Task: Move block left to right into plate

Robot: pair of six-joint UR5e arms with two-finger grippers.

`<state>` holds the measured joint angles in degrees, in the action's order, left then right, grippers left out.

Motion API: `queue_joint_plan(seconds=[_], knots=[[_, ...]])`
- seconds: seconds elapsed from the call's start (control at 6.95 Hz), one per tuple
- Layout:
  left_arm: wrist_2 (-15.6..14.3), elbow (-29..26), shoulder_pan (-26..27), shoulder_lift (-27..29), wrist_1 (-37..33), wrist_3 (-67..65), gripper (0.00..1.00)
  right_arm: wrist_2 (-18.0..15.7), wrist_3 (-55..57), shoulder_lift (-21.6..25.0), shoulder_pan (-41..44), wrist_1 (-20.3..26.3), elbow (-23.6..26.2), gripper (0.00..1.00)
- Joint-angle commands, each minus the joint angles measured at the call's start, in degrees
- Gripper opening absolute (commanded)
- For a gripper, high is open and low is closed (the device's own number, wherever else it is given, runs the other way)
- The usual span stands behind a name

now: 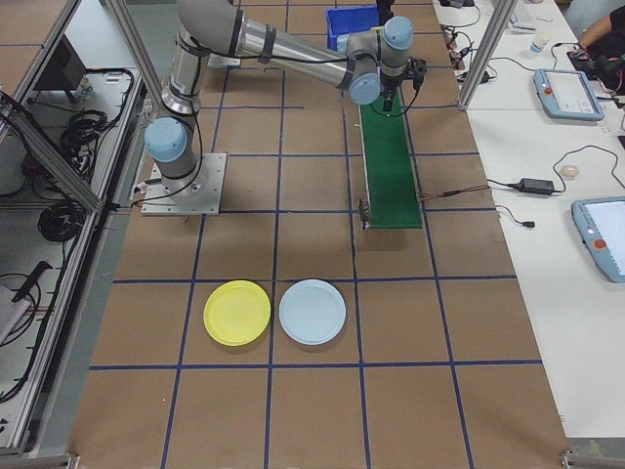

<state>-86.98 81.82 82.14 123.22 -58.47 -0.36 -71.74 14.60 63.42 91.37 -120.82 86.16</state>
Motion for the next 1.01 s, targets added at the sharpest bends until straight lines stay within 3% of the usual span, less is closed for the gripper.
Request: queue_joint_plan(seconds=[0.0, 0.29, 0.58, 0.72, 0.86], knots=[[-2.6, 0.1, -0.1, 0.4, 0.1, 0.8, 1.00, 0.1, 3.3, 0.1, 0.0, 0.1, 1.8, 1.00], [-2.9, 1.0, -1.3, 1.3, 0.1, 0.8, 1.00, 0.1, 5.7, 0.0, 0.0, 0.1, 1.8, 1.00], [-2.5, 1.1, -1.3, 1.9, 0.1, 0.7, 0.74, 0.1, 5.7, 0.0, 0.0, 0.2, 3.2, 1.00], [-2.1, 1.0, -1.3, 1.9, 0.1, 2.1, 0.46, 0.2, 5.7, -0.1, 0.0, 0.1, 3.5, 1.00], [-2.2, 0.6, -1.3, 1.4, 0.1, 4.1, 0.35, 0.2, 6.2, -0.1, 0.0, 0.1, 3.2, 1.00]])
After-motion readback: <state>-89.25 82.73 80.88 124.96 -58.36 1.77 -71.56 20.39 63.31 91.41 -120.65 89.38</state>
